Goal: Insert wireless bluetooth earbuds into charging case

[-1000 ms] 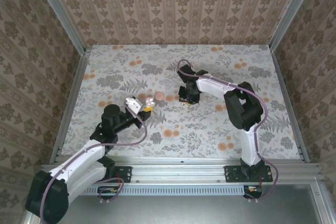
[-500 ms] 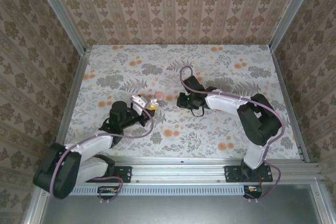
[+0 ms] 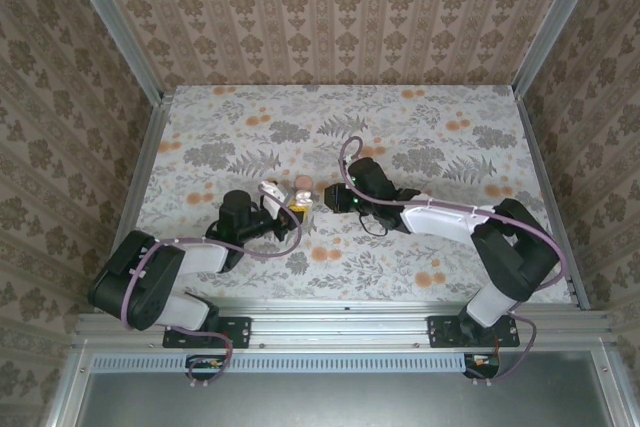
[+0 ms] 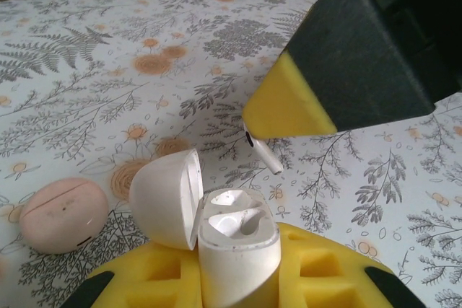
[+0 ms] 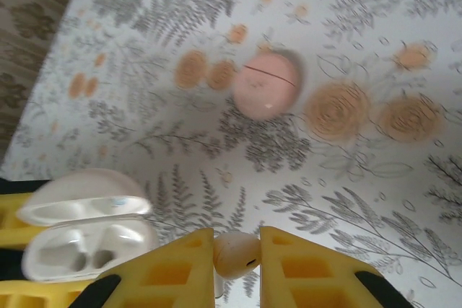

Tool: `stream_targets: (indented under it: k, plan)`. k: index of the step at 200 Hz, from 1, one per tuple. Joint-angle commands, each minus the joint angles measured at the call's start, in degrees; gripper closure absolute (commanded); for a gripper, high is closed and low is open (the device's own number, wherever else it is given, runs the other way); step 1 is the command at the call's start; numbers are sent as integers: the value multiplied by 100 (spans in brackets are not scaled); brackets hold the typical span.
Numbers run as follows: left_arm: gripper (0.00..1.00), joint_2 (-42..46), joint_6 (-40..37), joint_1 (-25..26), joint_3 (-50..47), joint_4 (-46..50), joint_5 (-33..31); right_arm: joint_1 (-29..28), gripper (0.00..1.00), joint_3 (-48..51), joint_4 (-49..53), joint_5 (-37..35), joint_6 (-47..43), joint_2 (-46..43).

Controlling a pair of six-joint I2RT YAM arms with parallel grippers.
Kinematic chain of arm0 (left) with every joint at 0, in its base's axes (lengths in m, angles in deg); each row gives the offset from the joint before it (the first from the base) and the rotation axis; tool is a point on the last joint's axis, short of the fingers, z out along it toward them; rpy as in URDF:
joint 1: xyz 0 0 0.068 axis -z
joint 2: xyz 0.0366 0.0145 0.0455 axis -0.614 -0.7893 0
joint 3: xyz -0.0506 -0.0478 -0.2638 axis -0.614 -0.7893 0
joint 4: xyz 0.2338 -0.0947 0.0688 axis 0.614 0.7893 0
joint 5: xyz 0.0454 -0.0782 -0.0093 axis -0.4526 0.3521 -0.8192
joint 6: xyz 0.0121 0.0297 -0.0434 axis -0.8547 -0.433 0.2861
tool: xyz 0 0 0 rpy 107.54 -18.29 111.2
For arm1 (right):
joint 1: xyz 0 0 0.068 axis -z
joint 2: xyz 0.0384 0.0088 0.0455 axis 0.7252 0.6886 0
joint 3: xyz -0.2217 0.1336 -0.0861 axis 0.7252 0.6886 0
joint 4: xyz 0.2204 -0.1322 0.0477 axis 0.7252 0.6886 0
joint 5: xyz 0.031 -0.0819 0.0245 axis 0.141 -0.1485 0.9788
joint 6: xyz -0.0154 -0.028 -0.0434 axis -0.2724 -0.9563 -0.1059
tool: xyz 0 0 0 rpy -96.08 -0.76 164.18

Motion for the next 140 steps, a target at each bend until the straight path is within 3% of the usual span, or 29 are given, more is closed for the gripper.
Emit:
stream_targets:
  k: [1,140]
  plan:
    - [93,52,43,-19,170,-244,269,-104,81,199,-717,-72,-277,-358]
    - [93,198,288,58,205,-474,297,-604,82,254,-1522,-263,-480,-393]
